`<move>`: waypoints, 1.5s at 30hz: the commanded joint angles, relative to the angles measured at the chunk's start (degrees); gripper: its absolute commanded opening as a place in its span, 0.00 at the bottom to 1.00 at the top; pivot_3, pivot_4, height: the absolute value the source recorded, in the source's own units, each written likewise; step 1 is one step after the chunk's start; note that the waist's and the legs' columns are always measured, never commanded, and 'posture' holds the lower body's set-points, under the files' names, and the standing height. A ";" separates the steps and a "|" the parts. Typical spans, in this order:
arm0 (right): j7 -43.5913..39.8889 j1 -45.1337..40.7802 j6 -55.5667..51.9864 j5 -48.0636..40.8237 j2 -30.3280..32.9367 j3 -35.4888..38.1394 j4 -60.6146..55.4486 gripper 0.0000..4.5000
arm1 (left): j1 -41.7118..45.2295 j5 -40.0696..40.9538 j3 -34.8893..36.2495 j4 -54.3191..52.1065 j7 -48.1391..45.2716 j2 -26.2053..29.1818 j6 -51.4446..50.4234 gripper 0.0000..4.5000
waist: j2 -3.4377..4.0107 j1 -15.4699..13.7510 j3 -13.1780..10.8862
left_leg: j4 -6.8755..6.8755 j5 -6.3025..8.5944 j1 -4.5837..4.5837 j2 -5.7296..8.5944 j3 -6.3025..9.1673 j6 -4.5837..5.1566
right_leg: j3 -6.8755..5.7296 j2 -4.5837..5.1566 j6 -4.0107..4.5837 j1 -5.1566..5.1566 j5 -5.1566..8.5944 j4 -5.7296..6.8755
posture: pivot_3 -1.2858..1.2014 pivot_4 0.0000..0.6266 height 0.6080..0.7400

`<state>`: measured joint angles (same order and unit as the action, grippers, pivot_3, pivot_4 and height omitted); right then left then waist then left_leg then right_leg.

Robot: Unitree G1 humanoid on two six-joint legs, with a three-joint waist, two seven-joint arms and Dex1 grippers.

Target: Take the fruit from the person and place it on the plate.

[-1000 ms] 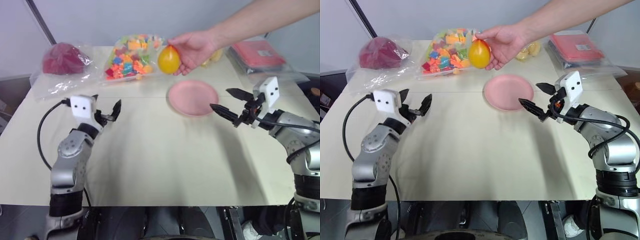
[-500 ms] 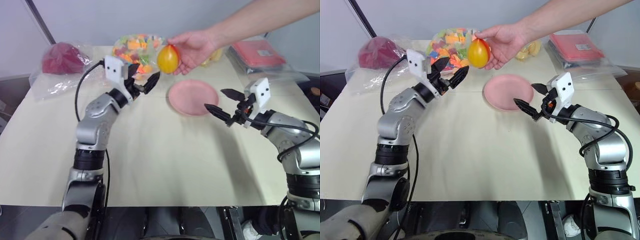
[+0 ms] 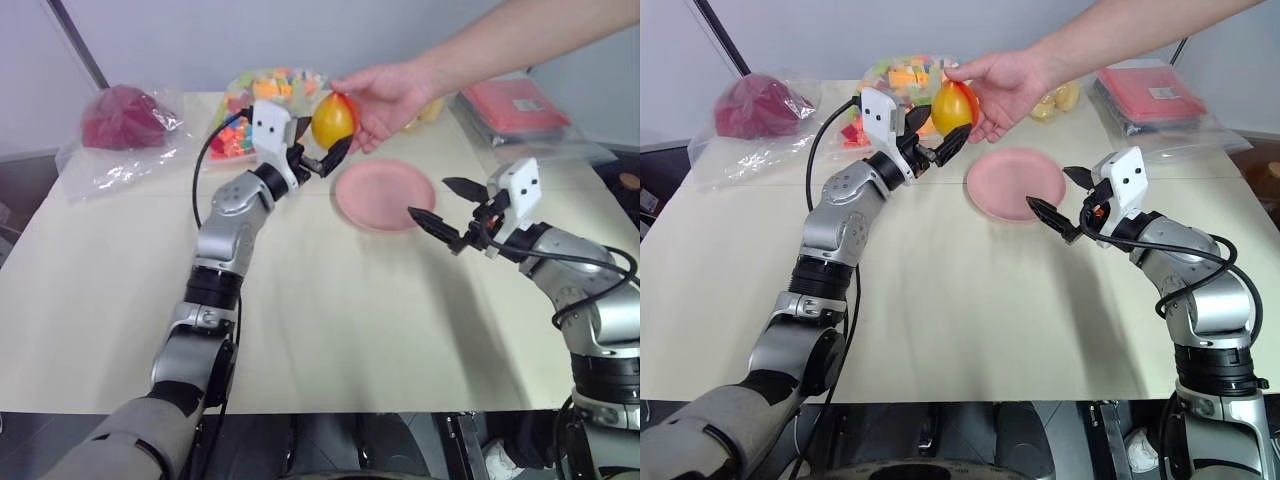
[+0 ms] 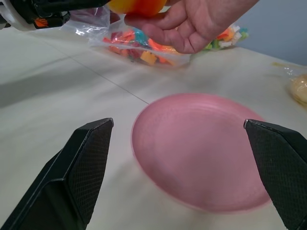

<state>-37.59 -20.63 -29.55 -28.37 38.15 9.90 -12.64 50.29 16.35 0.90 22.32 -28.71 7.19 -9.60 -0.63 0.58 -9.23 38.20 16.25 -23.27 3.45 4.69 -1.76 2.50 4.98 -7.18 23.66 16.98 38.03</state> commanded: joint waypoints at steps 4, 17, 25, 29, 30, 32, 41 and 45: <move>0.50 -0.34 1.37 -0.02 -0.45 1.72 -1.71 1.00 | 2.05 -0.90 0.39 -0.09 0.05 -0.85 2.51 0.80 | 0.00 0.06 0.00 | 0.00 0.00 0.00 0.00 0.00 0.00 | 0.00 0.00 0.00 0.01 0.00 0.00 | 0.52 0.24 1.00; 0.50 -0.36 1.83 0.26 -0.66 1.82 -1.32 1.00 | 1.30 -9.35 -6.87 8.06 -1.76 0.08 5.03 0.68 | 0.01 0.04 0.00 | 0.00 0.00 0.01 0.02 0.00 0.00 | 0.00 -0.01 0.00 -0.01 0.00 0.01 | 0.52 0.24 1.00; 1.74 0.29 2.44 0.66 -1.69 1.67 -1.86 1.00 | 10.47 -10.51 -5.04 28.35 -0.24 -7.02 14.39 0.68 | -0.06 0.01 -0.03 | 0.03 0.00 -0.07 0.05 0.01 0.01 | -0.01 0.01 -0.01 0.05 0.00 0.02 | 0.52 0.24 1.00; 2.41 0.78 2.44 0.65 -1.96 1.70 -2.51 1.00 | 14.63 -12.67 -5.47 36.50 1.00 -8.22 17.86 0.68 | -0.05 0.10 -0.03 | 0.01 0.00 -0.06 0.05 0.00 0.01 | -0.01 0.00 -0.01 0.05 0.00 0.03 | 0.52 0.24 1.00; 2.56 0.95 2.46 0.67 -1.98 1.79 -2.63 1.00 | 15.38 -13.69 -5.94 38.23 1.58 -8.32 18.80 0.68 | -0.05 0.13 -0.03 | 0.01 0.00 -0.05 0.05 0.00 0.01 | -0.01 0.00 -0.02 0.05 0.01 0.04 | 0.52 0.24 1.00; 2.84 1.16 2.46 0.64 -1.99 1.86 -2.87 1.00 | 16.33 -14.58 -5.88 40.60 1.97 -8.58 20.18 0.68 | -0.05 0.20 -0.03 | 0.00 0.00 -0.04 0.04 0.00 0.01 | -0.01 -0.02 -0.02 0.05 0.01 0.05 | 0.52 0.24 1.00; 3.84 2.25 2.26 0.29 -1.67 2.56 -3.90 1.00 | 18.98 -13.08 -1.38 45.00 2.28 -10.56 21.96 0.99 | -0.05 0.05 -0.03 | 0.03 0.00 -0.09 0.07 0.00 0.02 | 0.00 0.01 -0.02 0.08 0.00 0.07 | 0.52 0.24 1.00; 3.97 2.08 2.44 0.54 -1.80 2.33 -3.42 1.00 | 19.29 -13.27 -0.21 44.92 5.02 -10.22 23.68 0.99 | -0.05 0.08 -0.03 | 0.02 0.00 -0.08 0.07 0.00 0.01 | 0.00 0.00 -0.02 0.09 0.00 0.08 | 0.52 0.24 1.00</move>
<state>-33.82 -18.18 -28.24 -27.77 36.40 10.49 -13.89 67.96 2.92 -0.71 68.19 -24.97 -3.16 12.13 -0.68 0.67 -9.26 38.22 16.24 -23.35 3.52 4.69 -1.74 2.50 4.98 -7.20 23.76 16.99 38.11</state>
